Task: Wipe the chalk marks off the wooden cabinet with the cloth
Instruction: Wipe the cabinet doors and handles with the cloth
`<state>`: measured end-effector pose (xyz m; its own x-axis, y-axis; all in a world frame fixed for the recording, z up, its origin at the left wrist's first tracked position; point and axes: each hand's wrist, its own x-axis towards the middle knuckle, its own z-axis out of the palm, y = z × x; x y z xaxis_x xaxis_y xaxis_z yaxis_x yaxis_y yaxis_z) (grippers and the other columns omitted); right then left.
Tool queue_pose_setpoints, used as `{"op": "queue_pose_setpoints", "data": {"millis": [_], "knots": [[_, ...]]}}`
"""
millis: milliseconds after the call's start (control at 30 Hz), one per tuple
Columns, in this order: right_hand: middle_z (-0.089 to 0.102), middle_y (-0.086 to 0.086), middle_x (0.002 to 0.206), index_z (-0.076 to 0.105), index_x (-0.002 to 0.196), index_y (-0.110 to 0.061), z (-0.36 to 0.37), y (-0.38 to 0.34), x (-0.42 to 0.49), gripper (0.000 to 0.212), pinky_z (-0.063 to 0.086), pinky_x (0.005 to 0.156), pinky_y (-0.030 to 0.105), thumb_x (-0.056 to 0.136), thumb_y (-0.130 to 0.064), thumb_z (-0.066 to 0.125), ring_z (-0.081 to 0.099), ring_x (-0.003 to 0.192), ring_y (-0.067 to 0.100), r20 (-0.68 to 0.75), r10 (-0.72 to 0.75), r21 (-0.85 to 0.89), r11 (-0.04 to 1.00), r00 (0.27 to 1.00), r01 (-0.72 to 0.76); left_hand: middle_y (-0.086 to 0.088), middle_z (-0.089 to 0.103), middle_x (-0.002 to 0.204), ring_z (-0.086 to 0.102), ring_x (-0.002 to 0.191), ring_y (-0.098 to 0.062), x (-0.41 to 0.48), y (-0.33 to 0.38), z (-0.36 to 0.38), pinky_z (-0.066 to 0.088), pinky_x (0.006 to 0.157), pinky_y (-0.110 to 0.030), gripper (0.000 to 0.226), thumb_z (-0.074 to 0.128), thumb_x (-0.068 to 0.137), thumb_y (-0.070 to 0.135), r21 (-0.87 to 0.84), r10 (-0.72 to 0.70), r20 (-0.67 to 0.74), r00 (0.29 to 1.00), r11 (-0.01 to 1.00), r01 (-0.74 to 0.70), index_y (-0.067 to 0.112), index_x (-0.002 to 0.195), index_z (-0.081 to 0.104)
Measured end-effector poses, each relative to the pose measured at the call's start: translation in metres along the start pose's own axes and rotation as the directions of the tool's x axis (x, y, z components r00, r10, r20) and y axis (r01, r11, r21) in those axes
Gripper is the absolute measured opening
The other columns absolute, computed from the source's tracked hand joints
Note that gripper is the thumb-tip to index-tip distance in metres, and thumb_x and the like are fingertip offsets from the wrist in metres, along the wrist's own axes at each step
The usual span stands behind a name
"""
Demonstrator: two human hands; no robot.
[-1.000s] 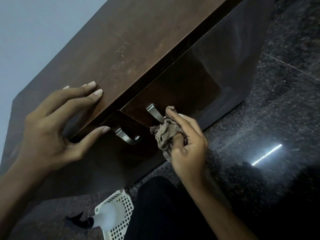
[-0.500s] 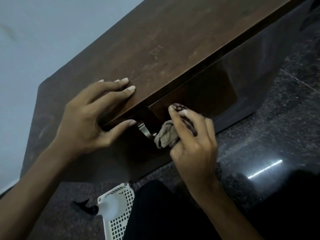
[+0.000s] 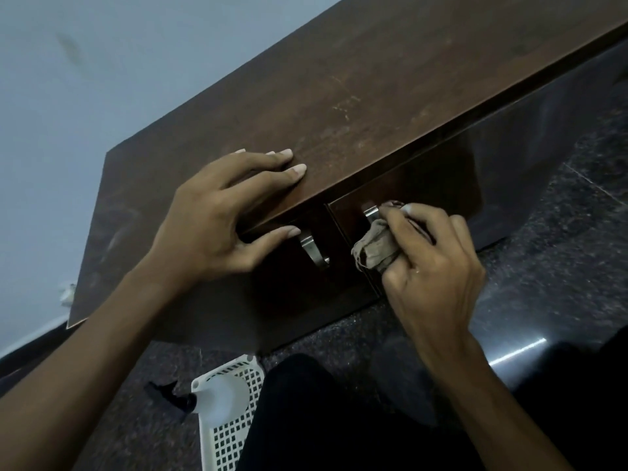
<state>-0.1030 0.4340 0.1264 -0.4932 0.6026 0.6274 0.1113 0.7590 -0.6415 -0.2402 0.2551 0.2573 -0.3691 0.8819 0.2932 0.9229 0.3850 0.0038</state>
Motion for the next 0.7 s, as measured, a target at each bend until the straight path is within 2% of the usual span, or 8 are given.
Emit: {"op": "queue_pose_setpoints", "data": {"millis": [100, 200, 233, 300, 367, 433, 600, 700], "knots": [[0.069, 0.0, 0.105, 0.076, 0.113, -0.017, -0.002, 0.008, -0.001, 0.047, 0.043, 0.058, 0.027, 0.077, 0.005, 0.055, 0.053, 0.082, 0.019, 0.035, -0.019, 0.048, 0.999, 0.999, 0.018, -0.003, 0.061, 0.144, 0.056, 0.137, -0.019, 0.001, 0.001, 0.0, 0.042, 0.116, -0.05, 0.056, 0.077, 0.09, 0.041, 0.002, 0.007, -0.004, 1.0, 1.0, -0.007, 0.015, 0.139, 0.064], [0.068, -0.002, 0.11, 0.076, 0.114, -0.017, 0.001, 0.017, -0.007, 0.05, 0.052, 0.083, 0.021, 0.08, 0.012, 0.053, 0.063, 0.101, 0.014, 0.099, 0.271, 0.304, 0.908, 0.957, -0.289, -0.002, 0.061, 0.144, 0.057, 0.136, -0.019, 0.001, 0.002, -0.001, 0.044, 0.115, -0.047, 0.056, 0.076, 0.091, 0.041, 0.004, 0.009, -0.014, 1.0, 1.0, -0.009, 0.016, 0.138, 0.064], [0.069, -0.003, 0.112, 0.075, 0.114, -0.017, 0.0, 0.016, -0.009, 0.05, 0.052, 0.09, 0.02, 0.082, 0.014, 0.053, 0.065, 0.107, 0.013, 0.152, 0.429, 0.405, 0.795, 0.891, -0.452, -0.002, 0.061, 0.144, 0.057, 0.135, -0.019, 0.0, 0.002, -0.001, 0.045, 0.114, -0.046, 0.056, 0.077, 0.09, 0.042, 0.003, 0.006, -0.017, 1.0, 1.0, -0.006, 0.016, 0.138, 0.065], [0.072, -0.006, 0.115, 0.072, 0.115, -0.018, 0.0, 0.009, -0.01, 0.041, 0.054, 0.095, 0.024, 0.09, 0.009, 0.055, 0.067, 0.111, 0.011, 0.294, 0.693, 0.602, 0.401, 0.658, -0.691, -0.002, 0.061, 0.144, 0.058, 0.134, -0.02, 0.0, 0.003, -0.001, 0.047, 0.111, -0.046, 0.056, 0.076, 0.09, 0.042, 0.002, 0.004, -0.013, 1.0, 1.0, -0.004, 0.017, 0.139, 0.065], [0.071, -0.003, 0.12, 0.069, 0.119, -0.02, 0.001, 0.001, -0.009, 0.027, 0.055, 0.097, 0.031, 0.097, -0.007, 0.061, 0.066, 0.114, 0.013, 0.379, 0.763, 0.694, 0.141, 0.524, -0.706, -0.002, 0.061, 0.144, 0.058, 0.134, -0.02, 0.0, 0.003, -0.001, 0.049, 0.108, -0.046, 0.056, 0.076, 0.09, 0.043, 0.004, 0.007, -0.009, 1.0, 1.0, -0.007, 0.017, 0.139, 0.064], [0.068, -0.004, 0.126, 0.066, 0.125, -0.02, 0.0, -0.011, -0.01, 0.029, 0.053, 0.101, 0.034, 0.097, -0.018, 0.064, 0.063, 0.118, 0.009, 0.348, 0.743, 0.696, 0.203, 0.571, -0.688, -0.002, 0.061, 0.144, 0.058, 0.133, -0.02, -0.001, 0.003, -0.001, 0.05, 0.107, -0.045, 0.056, 0.075, 0.09, 0.043, 0.007, 0.009, -0.011, 1.0, 1.0, -0.009, 0.017, 0.139, 0.064], [0.065, -0.004, 0.122, 0.066, 0.127, -0.017, 0.001, -0.014, -0.017, 0.043, 0.047, 0.101, 0.019, 0.088, -0.032, 0.074, 0.059, 0.118, 0.004, 0.152, 0.555, 0.537, 0.648, 0.818, -0.54, -0.001, 0.06, 0.145, 0.058, 0.133, -0.02, -0.001, 0.001, -0.001, 0.051, 0.106, -0.044, 0.057, 0.072, 0.091, 0.046, 0.019, 0.006, -0.022, 1.0, 1.0, -0.005, 0.019, 0.141, 0.063], [0.064, -0.004, 0.116, 0.068, 0.125, -0.013, 0.009, -0.004, -0.021, 0.042, 0.045, 0.097, 0.012, 0.088, -0.03, 0.074, 0.06, 0.113, 0.004, 0.141, 0.523, 0.474, 0.71, 0.84, -0.522, 0.0, 0.06, 0.146, 0.059, 0.133, -0.02, -0.002, 0.0, 0.0, 0.051, 0.106, -0.044, 0.057, 0.07, 0.092, 0.048, 0.026, 0.009, -0.017, 1.0, 1.0, -0.008, 0.02, 0.142, 0.062]]}}
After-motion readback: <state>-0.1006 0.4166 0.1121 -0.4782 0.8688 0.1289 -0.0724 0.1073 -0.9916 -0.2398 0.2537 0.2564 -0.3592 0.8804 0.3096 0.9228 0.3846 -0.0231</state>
